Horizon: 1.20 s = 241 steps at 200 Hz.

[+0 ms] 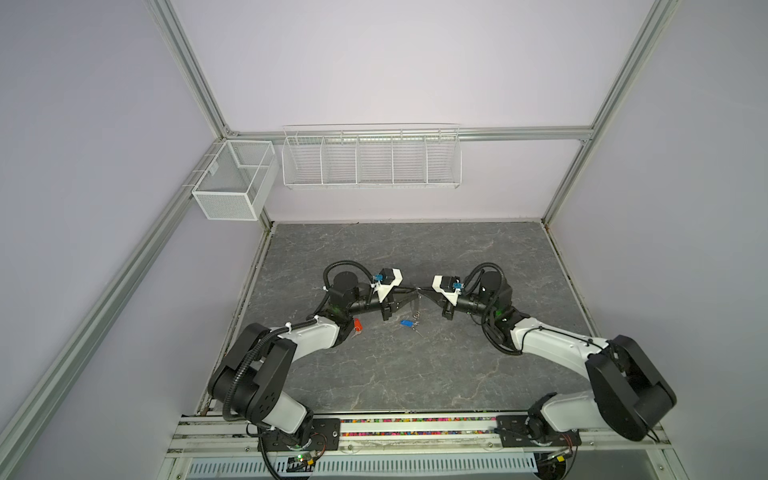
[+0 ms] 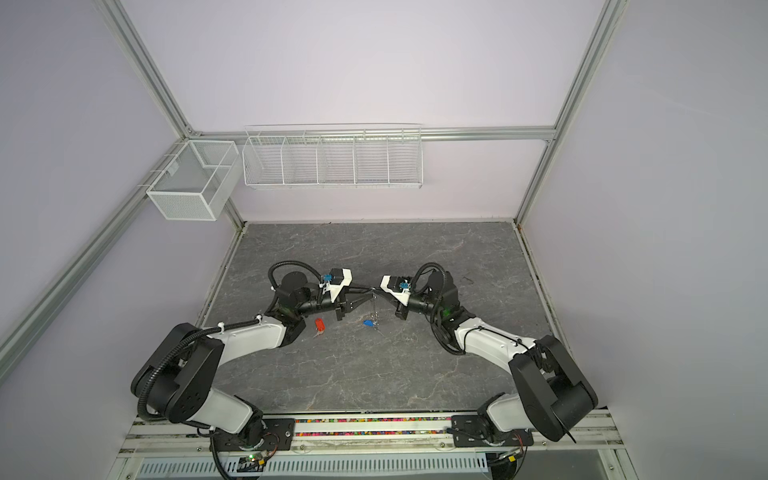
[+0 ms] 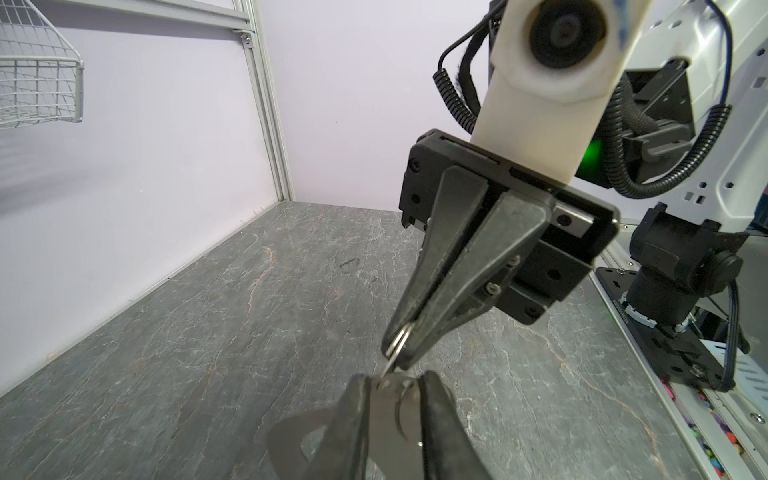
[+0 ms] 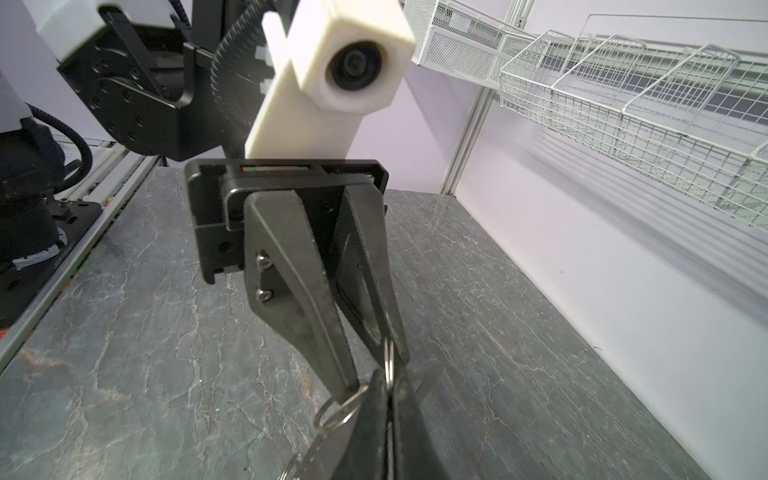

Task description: Put the keys on the keyring

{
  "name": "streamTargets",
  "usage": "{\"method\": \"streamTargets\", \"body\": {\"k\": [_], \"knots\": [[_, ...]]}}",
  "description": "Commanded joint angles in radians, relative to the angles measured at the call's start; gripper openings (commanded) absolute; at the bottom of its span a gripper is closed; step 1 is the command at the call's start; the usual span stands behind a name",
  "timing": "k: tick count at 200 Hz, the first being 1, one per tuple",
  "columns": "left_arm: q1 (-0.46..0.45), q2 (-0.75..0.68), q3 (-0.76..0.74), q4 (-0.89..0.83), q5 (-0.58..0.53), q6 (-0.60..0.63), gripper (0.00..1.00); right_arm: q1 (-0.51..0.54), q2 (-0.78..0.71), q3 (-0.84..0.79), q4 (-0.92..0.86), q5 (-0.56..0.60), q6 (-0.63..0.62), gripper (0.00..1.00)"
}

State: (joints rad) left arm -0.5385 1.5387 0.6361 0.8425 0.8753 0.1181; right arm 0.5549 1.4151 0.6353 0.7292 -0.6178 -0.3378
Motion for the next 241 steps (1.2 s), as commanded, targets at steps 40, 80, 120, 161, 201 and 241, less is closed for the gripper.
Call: {"method": "streamTargets", "body": {"k": [40,80,120,161,201,241], "knots": [[0.000,0.037,-0.007,0.053,0.028,-0.053,0.17,-0.009,0.056,-0.027,0.141,-0.102,0.066,0.07],[0.003,0.040,-0.007,0.051,0.030,-0.049,0.13,-0.014,0.056,-0.017,0.079,-0.144,0.042,0.07],[0.003,0.031,-0.007,0.046,0.024,-0.023,0.01,-0.022,0.046,-0.001,-0.022,-0.168,-0.010,0.07],[0.003,-0.004,0.003,-0.010,0.003,0.028,0.00,-0.028,0.019,0.023,-0.153,-0.136,-0.079,0.09],[-0.012,-0.105,0.106,-0.469,-0.056,0.275,0.00,-0.044,-0.038,0.060,-0.325,-0.054,-0.160,0.31],[-0.032,-0.159,0.200,-0.803,-0.132,0.464,0.00,-0.061,-0.088,0.079,-0.410,-0.027,-0.201,0.39]]}}
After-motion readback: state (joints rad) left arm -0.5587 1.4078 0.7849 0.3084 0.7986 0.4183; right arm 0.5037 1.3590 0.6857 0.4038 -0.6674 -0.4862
